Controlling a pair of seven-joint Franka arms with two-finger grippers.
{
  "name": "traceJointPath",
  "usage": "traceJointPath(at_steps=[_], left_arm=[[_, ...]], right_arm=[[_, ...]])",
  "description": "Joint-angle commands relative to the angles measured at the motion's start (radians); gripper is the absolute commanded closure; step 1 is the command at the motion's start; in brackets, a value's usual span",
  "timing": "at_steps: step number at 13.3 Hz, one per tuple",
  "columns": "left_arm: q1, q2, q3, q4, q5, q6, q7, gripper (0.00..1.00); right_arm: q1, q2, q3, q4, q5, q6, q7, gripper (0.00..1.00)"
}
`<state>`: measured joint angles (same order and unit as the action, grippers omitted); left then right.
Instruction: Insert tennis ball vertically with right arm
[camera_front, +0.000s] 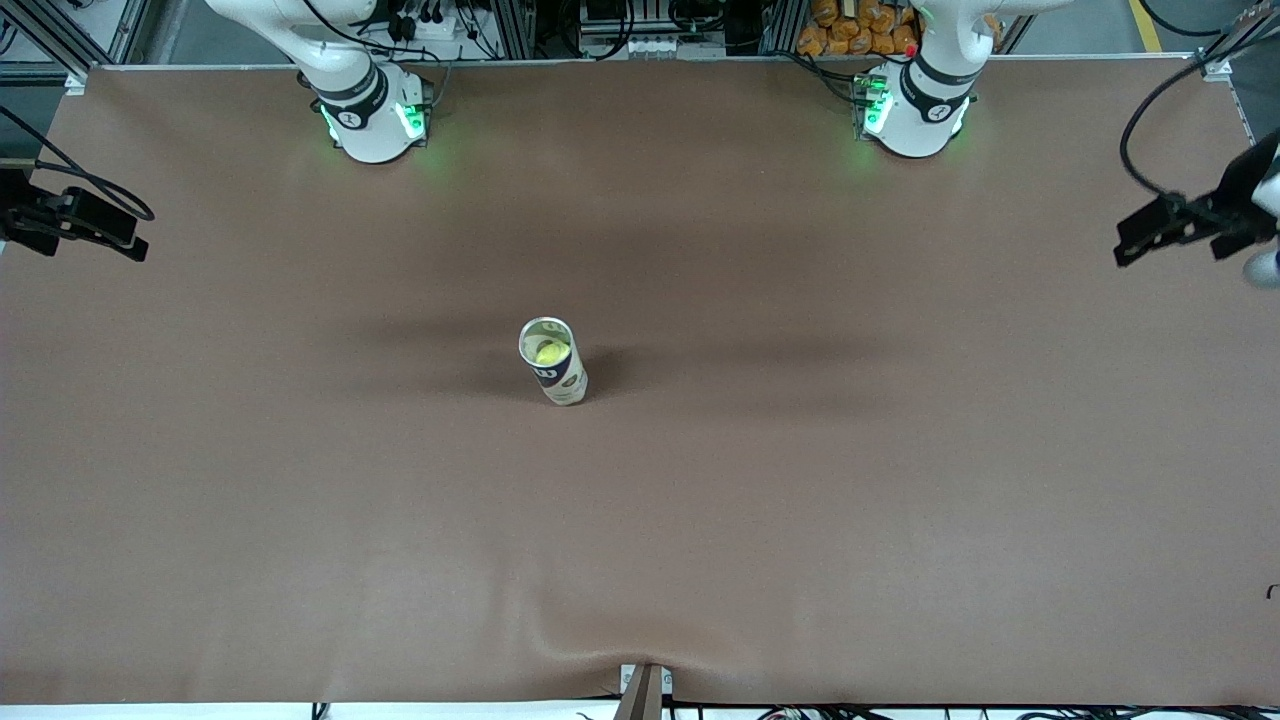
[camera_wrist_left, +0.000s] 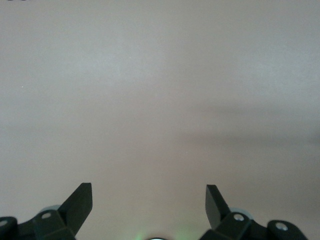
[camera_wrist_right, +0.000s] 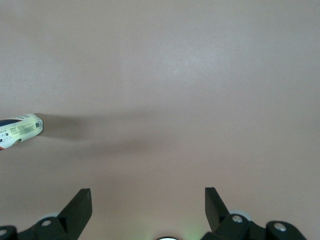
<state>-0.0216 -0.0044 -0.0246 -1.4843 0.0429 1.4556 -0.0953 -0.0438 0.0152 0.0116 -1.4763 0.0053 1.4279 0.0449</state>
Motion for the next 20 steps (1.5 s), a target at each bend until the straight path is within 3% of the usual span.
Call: traceJointPath(at_steps=[1, 4, 9, 20], left_arm=[[0.005, -0.072, 0.018, -0.060, -0.009, 0.014, 0.002, 0.00], [0.012, -0.126, 0.025, -0.113, -0.023, 0.029, 0.005, 0.00], [0.012, -0.065, 0.054, -0.099, -0.044, 0.078, 0.048, 0.00], [0.031, -0.048, 0.046, -0.090, -0.049, 0.081, 0.039, 0.00]], right_arm=[[-0.011, 0.002, 0.005, 0.010, 0.016, -0.007, -0.014, 0.00], [-0.005, 0.000, 0.010, 0.013, 0.016, 0.000, -0.016, 0.00], [-0.005, 0.003, 0.011, 0.010, 0.016, 0.025, -0.008, 0.00], [-0.013, -0.001, 0.010, -0.022, 0.018, 0.052, -0.005, 0.00]])
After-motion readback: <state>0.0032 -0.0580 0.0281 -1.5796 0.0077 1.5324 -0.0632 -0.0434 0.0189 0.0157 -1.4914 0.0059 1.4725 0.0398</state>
